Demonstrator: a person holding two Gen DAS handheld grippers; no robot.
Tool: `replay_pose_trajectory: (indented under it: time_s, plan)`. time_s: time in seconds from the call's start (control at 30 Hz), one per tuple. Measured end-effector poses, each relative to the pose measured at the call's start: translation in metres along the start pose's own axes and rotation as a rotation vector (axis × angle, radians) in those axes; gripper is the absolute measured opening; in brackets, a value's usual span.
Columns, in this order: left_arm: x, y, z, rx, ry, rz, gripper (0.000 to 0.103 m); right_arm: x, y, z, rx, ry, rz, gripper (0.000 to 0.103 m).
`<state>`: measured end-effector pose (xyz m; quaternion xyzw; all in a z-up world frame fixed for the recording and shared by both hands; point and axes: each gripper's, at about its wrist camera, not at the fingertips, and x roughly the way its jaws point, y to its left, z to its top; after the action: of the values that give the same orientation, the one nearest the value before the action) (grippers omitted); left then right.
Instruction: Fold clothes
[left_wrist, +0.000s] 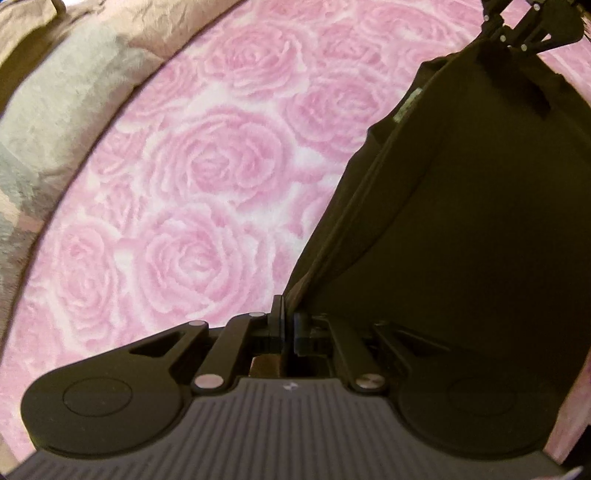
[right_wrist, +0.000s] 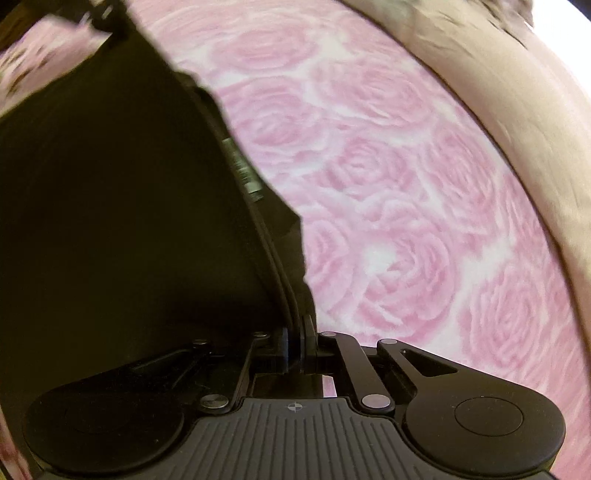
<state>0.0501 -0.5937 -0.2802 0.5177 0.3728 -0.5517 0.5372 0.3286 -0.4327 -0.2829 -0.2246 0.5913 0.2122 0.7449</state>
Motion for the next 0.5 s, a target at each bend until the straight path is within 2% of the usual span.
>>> replay_pose_trajectory:
  time_s: [0.1,0.13,0.17,0.2,0.23,0.27,0.3,0.4,0.5]
  plan:
    - [0.014,0.006,-0.002,-0.040,-0.004,0.000,0.012,0.005,-0.012,-0.003,0.168,-0.022,0.021,0.003]
    - [0.015,0.010,-0.003,-0.064,-0.012,0.007,0.022,0.002,-0.015,-0.005,0.238,-0.036,0.028,0.004]
    - [0.013,0.015,-0.003,-0.091,-0.026,0.017,0.030,-0.005,-0.018,-0.008,0.315,-0.065,0.025,0.027]
    - [0.009,0.021,-0.004,-0.120,-0.041,0.022,0.031,-0.013,-0.021,-0.012,0.397,-0.109,0.002,0.048]
    - [0.005,0.028,-0.005,-0.148,-0.055,0.024,0.031,-0.023,-0.025,-0.016,0.485,-0.167,-0.035,0.083]
    - [-0.001,0.035,-0.007,-0.170,-0.067,0.034,0.030,-0.034,-0.030,-0.021,0.573,-0.233,-0.061,0.089]
    - [-0.006,0.039,-0.008,-0.180,-0.079,0.050,0.030,-0.043,-0.035,-0.025,0.648,-0.281,-0.073,0.089]
    - [-0.026,0.054,-0.017,-0.232,-0.128,0.067,0.030,-0.068,-0.038,-0.030,0.794,-0.346,-0.146,0.089]
    - [-0.043,0.064,-0.035,-0.308,-0.161,0.060,0.031,-0.088,-0.020,-0.032,0.798,-0.385,-0.164,0.089]
